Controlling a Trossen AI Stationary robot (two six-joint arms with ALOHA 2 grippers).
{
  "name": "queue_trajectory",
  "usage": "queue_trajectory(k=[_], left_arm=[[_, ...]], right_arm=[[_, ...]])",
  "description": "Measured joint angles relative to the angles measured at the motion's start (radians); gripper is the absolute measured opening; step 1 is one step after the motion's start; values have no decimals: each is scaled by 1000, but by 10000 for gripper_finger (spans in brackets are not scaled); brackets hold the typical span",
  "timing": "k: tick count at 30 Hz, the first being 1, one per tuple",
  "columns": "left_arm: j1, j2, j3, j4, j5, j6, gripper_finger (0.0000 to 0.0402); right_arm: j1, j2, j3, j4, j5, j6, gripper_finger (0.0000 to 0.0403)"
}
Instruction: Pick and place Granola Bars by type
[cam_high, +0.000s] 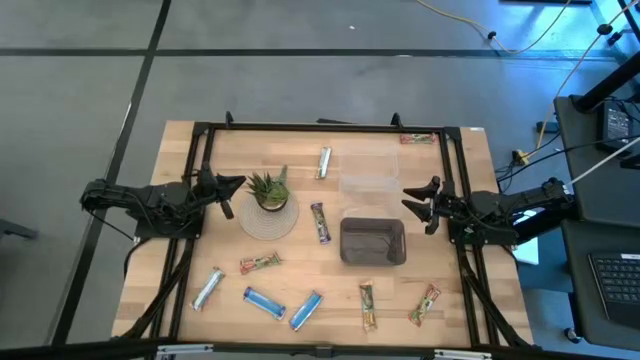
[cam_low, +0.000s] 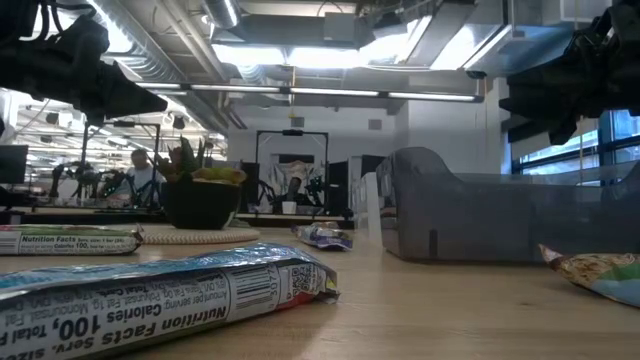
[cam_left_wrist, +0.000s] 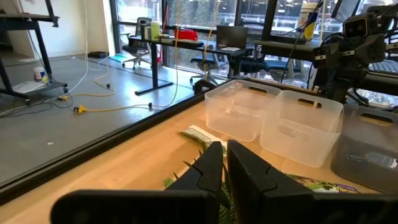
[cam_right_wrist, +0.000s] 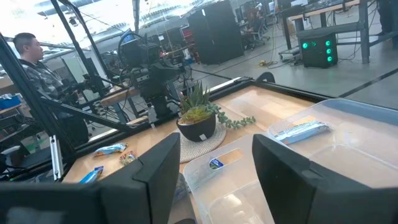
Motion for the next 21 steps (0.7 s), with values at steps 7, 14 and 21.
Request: queue_trajectory(k=[7,14,21], left_arm=[[0,0,0,0,0,0,20],[0,0,0,0,0,0,20],[0,0,0,0,0,0,20]], right_arm=[[0,0,0,0,0,0,204],[0,0,0,0,0,0,204],[0,0,0,1,65,3,204]])
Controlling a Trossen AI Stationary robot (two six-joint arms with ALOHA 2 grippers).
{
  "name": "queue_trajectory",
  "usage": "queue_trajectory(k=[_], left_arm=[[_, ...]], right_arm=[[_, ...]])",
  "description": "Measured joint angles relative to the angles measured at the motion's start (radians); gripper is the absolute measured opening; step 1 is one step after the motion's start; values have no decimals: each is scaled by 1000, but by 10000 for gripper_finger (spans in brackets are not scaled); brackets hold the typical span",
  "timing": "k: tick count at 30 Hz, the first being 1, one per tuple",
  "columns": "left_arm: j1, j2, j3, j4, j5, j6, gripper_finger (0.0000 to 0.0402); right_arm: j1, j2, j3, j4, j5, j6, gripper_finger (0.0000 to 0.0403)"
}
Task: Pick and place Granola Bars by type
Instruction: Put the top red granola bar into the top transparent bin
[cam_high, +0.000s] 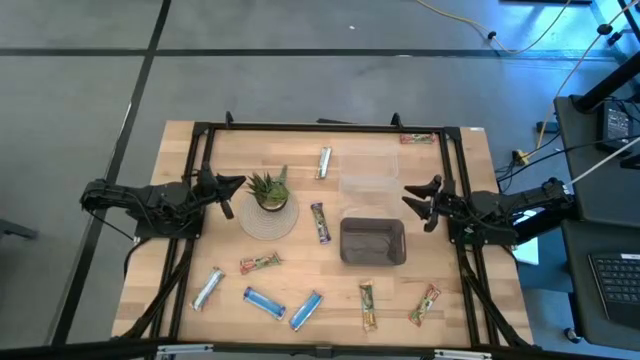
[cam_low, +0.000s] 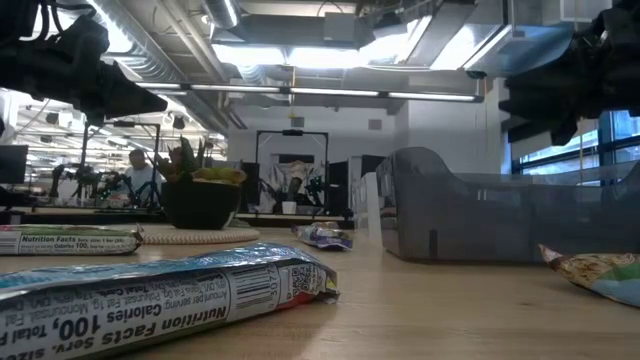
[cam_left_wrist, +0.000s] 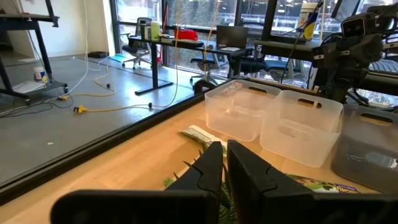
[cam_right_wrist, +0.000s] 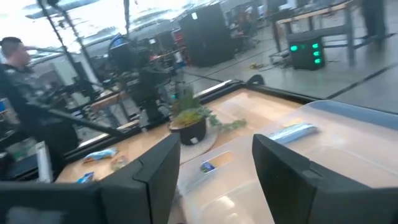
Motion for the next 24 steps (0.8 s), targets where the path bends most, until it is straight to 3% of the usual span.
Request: queue_trajectory(k=[6,10,17,24], left_arm=[[0,0,0,0,0,0,20],[0,0,0,0,0,0,20],[0,0,0,0,0,0,20],[0,0,0,0,0,0,20]], right_arm=[[0,0,0,83,112,-10,204],[0,0,8,166,230,-129,204],[-19,0,131,166,350,-361,204],[-54,1,241,163,399,-423,204]])
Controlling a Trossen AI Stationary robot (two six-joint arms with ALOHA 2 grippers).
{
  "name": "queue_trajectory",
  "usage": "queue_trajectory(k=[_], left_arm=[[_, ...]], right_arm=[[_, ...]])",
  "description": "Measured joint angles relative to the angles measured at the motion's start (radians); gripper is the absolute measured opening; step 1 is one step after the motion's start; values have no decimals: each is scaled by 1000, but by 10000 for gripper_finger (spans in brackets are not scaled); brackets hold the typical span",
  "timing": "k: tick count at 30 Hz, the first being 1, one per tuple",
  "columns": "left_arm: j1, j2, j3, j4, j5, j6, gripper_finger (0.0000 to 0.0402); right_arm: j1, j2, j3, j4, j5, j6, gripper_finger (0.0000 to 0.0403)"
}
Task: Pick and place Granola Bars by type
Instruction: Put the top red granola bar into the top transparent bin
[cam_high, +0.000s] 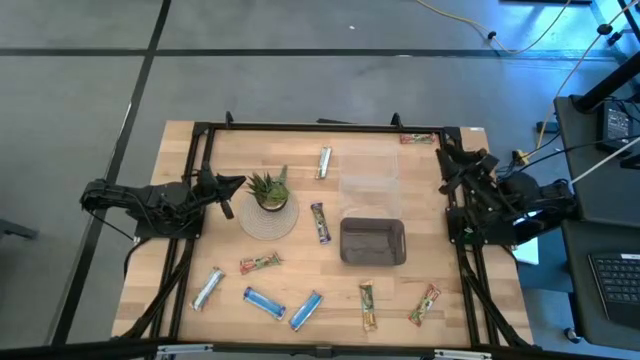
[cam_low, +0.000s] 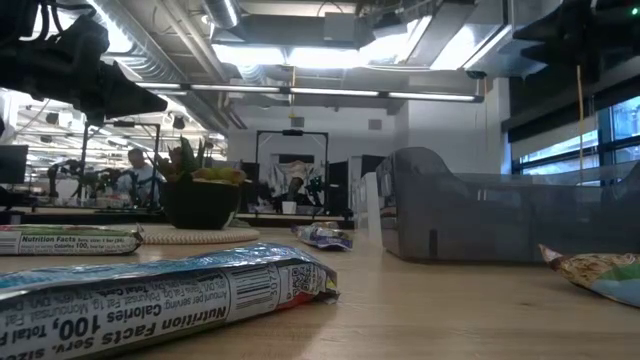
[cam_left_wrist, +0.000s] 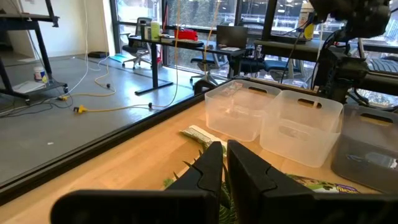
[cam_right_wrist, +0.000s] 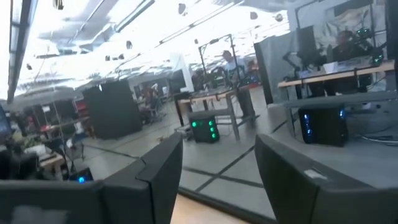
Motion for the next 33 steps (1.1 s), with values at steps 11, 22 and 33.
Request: queue_trajectory(k=[11,22,33], left_arm=[[0,0,0,0,0,-2,20],[0,0,0,0,-7,-1,20],[0,0,0,0,-8,0,20]], right_arm=[[-2,6,14,-25,32,4,204],[-2,6,13,-25,34,1,204],[-2,6,13,-22,34,4,204]])
